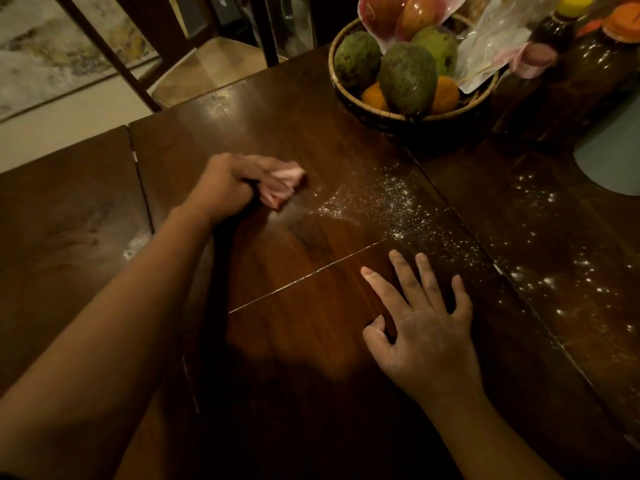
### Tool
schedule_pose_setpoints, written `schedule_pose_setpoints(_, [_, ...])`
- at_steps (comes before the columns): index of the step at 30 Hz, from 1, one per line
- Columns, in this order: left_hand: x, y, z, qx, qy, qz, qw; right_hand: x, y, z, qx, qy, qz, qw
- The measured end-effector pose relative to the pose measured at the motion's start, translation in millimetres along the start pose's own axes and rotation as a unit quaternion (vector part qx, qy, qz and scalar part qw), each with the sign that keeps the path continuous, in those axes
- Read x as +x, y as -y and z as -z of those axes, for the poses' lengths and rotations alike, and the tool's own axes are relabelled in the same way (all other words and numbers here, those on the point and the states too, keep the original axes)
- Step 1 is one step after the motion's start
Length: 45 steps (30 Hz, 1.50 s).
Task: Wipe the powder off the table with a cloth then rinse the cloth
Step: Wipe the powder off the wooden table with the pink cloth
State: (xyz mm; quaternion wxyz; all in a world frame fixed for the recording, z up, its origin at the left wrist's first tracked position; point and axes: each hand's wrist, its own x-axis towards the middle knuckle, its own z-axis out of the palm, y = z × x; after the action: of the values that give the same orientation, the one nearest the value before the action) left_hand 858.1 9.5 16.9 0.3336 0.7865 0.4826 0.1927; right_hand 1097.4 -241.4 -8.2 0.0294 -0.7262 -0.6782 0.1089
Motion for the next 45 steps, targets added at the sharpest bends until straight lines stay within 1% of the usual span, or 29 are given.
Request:
schedule_pose_setpoints(1, [-4.5,12.4,13.4,0.003,-0.058,0.064,0.996,0.1,0.1,0.0,-0.003,-0.001,0.001,1.0])
schedule_pose_setpoints(2, [-9.3,24.1,24.9,0.029,-0.11,0.118,0.986,0.0,0.4,0.0,-0.006,-0.003,0.002,1.0])
schedule_pose_setpoints(3, [-15.5,34.7,32.9,0.074,-0.145,0.159,0.974,-0.1,0.7,0.3,-0.008,-0.005,0.002,1.0])
schedule_pose_setpoints(5, [-32.0,48.6,36.4,0.154,-0.182,0.203,0.95,0.0,1.2,0.7,-0.017,-0.005,0.002,1.0])
schedule_pose_setpoints(7, [-53.5,44.5,26.0,0.186,-0.19,0.215,0.94,0.2,1.7,1.4,-0.029,-0.002,0.001,1.0])
schedule_pose_setpoints(9, [-79.3,30.2,4.1,0.205,-0.156,0.182,0.949,0.2,2.0,2.2,-0.035,-0.002,-0.001,0.999])
schedule_pose_setpoints(11, [-106.9,12.1,-17.6,0.211,-0.095,0.108,0.967,0.3,2.9,2.3,-0.036,-0.001,-0.001,0.999])
schedule_pose_setpoints(14, [-134.9,-3.6,-32.6,0.207,-0.016,-0.014,0.978,0.8,3.3,2.3,-0.035,0.0,0.0,0.999])
schedule_pose_setpoints(15, [-135.8,-6.5,-28.7,0.193,-0.006,-0.029,0.981,1.0,3.3,2.3,-0.035,0.001,0.0,0.999])
schedule_pose_setpoints(16, [-130.2,-6.7,-21.3,0.185,-0.012,-0.017,0.982,1.1,3.2,2.4,-0.034,0.001,-0.001,0.999])
schedule_pose_setpoints(18, [-103.3,5.1,-6.3,0.219,-0.067,0.071,0.971,1.5,3.5,2.5,-0.033,0.0,-0.002,0.999])
schedule_pose_setpoints(20, [-64.0,21.2,5.4,0.246,-0.159,0.185,0.938,1.8,3.1,2.2,-0.034,-0.001,-0.001,0.999])
schedule_pose_setpoints(22, [-23.8,23.9,1.6,0.214,-0.226,0.288,0.906,1.6,2.9,1.9,-0.034,-0.001,-0.002,0.999])
schedule_pose_setpoints(23, [-5.7,18.4,-8.0,0.195,-0.239,0.302,0.902,1.3,2.7,1.6,-0.034,-0.001,-0.003,0.999])
schedule_pose_setpoints(24, [8.6,7.4,-20.7,0.179,-0.235,0.283,0.913,1.1,2.7,1.3,-0.034,-0.002,-0.004,0.999])
schedule_pose_setpoints(25, [20.0,-5.4,-36.7,0.172,-0.21,0.239,0.932,1.2,2.8,1.3,-0.033,-0.003,-0.004,0.999])
schedule_pose_setpoints(26, [25.7,-20.6,-54.7,0.18,-0.172,0.183,0.951,1.3,2.9,1.4,-0.031,-0.004,-0.004,0.999])
schedule_pose_setpoints(28, [18.6,-52.5,-86.3,0.21,-0.081,0.068,0.972,1.6,3.5,2.1,-0.026,-0.006,-0.005,1.0])
schedule_pose_setpoints(29, [8.4,-64.3,-94.0,0.208,-0.033,0.009,0.978,1.6,3.7,2.4,-0.022,-0.006,-0.006,1.0])
schedule_pose_setpoints(31, [-17.3,-74.3,-92.2,0.163,0.051,-0.108,0.979,1.3,3.9,3.4,-0.012,-0.007,-0.007,1.0])
schedule_pose_setpoints(32, [-29.7,-72.8,-86.8,0.138,0.071,-0.152,0.976,1.1,3.8,3.8,-0.006,-0.007,-0.007,1.0])
schedule_pose_setpoints(33, [-38.5,-66.3,-79.3,0.123,0.078,-0.17,0.975,0.9,4.0,4.0,0.0,-0.008,-0.007,1.0])
schedule_pose_setpoints(34, [-41.2,-58.2,-70.3,0.116,0.069,-0.154,0.979,0.9,4.1,4.2,0.007,-0.008,-0.006,1.0])
schedule_pose_setpoints(36, [-30.1,-43.5,-54.7,0.134,0.008,-0.051,0.99,1.7,3.2,4.1,0.016,-0.005,-0.005,1.0])
schedule_pose_setpoints(38, [-0.7,-33.8,-48.6,0.19,-0.055,0.048,0.979,2.0,2.6,3.9,0.02,-0.001,-0.004,1.0])
schedule_pose_setpoints(40, [37.9,-36.7,-56.3,0.241,-0.072,0.111,0.961,1.7,2.0,3.8,0.02,0.001,-0.007,1.0])
schedule_pose_setpoints(42, [67.4,-54.8,-75.6,0.26,-0.071,0.141,0.953,2.2,2.3,3.6,0.02,0.001,-0.011,1.0])
schedule_pose_setpoints(45, [84.8,-91.5,-112.6,0.279,-0.058,0.09,0.954,3.8,3.5,3.5,0.014,0.006,-0.017,1.0])
